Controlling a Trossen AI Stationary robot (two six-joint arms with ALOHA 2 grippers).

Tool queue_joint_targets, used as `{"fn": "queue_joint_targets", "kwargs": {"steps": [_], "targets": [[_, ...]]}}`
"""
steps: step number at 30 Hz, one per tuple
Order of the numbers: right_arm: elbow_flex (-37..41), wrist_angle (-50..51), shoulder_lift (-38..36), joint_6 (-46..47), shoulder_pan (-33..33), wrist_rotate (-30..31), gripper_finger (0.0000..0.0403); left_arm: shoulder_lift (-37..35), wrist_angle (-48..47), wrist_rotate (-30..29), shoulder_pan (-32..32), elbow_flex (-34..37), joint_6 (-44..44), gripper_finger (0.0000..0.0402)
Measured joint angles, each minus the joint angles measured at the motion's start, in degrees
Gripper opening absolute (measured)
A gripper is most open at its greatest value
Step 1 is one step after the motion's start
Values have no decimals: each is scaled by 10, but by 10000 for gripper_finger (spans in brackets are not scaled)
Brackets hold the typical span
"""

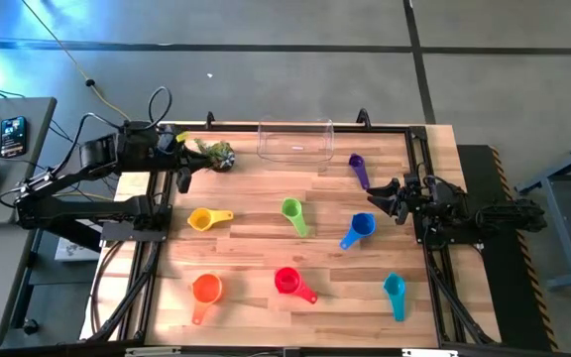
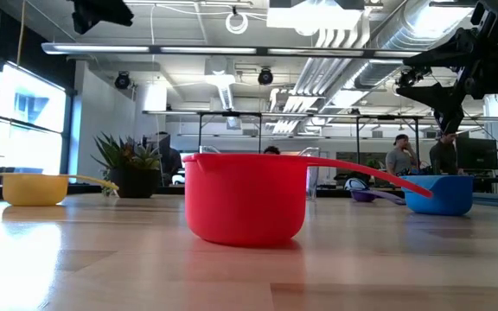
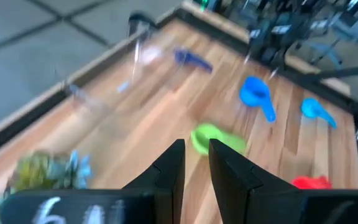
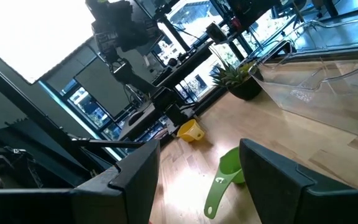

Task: Nest measuring cups in basket
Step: Move the orange measuring cup to the middle left

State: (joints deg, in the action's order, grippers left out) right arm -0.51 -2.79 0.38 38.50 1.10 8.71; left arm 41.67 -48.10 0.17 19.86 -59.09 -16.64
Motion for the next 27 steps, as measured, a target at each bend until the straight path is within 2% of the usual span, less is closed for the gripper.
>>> {"fn": "queue_joint_targets", "kwargs": {"steps": [4, 13, 16, 27], "targets": [[0, 0, 0, -1, 0, 0, 213, 4, -42, 15, 0, 0, -22, 63], [0, 4, 0, -2, 0, 0, 213, 27, -137, 93, -19, 0, -121, 63], [0, 4, 0, -2, 0, -2, 213, 39, -152, 120, -50, 0, -160, 63], [0, 4, 0, 1, 0, -2, 213, 83, -164, 130, -231, 0, -265, 62]]}}
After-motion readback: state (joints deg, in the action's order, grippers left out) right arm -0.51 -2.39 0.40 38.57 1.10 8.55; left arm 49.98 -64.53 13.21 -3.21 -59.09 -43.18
